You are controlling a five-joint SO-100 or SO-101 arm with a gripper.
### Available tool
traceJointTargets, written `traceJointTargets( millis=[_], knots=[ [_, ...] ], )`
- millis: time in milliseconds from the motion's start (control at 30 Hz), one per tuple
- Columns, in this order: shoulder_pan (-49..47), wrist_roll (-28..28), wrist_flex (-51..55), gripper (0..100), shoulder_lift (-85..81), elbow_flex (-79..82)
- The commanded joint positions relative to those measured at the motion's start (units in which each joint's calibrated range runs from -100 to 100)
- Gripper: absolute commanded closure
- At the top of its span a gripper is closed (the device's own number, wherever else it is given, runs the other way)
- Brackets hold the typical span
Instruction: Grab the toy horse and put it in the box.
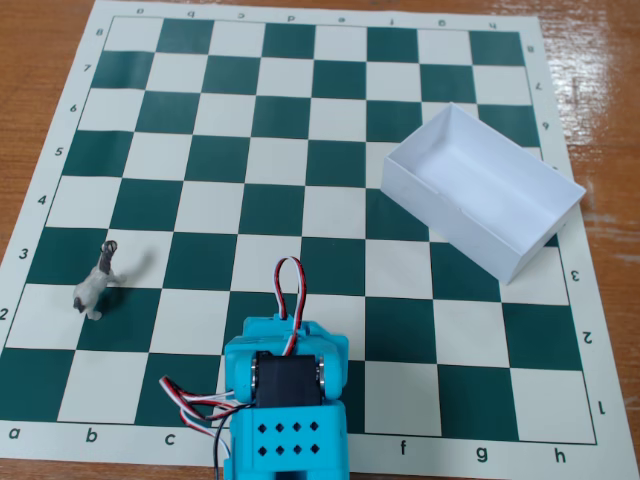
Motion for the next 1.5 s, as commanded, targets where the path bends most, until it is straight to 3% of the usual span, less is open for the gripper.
traceJointTargets(
  millis=[0,600,1100,1467],
  knots=[
    [-0.2,0.3,0.1,73,-0.4,0.4],
    [-0.7,0.3,0.1,73,-0.4,0.4],
    [-6.9,2.1,-4.1,73,0.3,0.3],
    [-17.5,2.1,-20.9,73,11.6,-5.1]
  ],
)
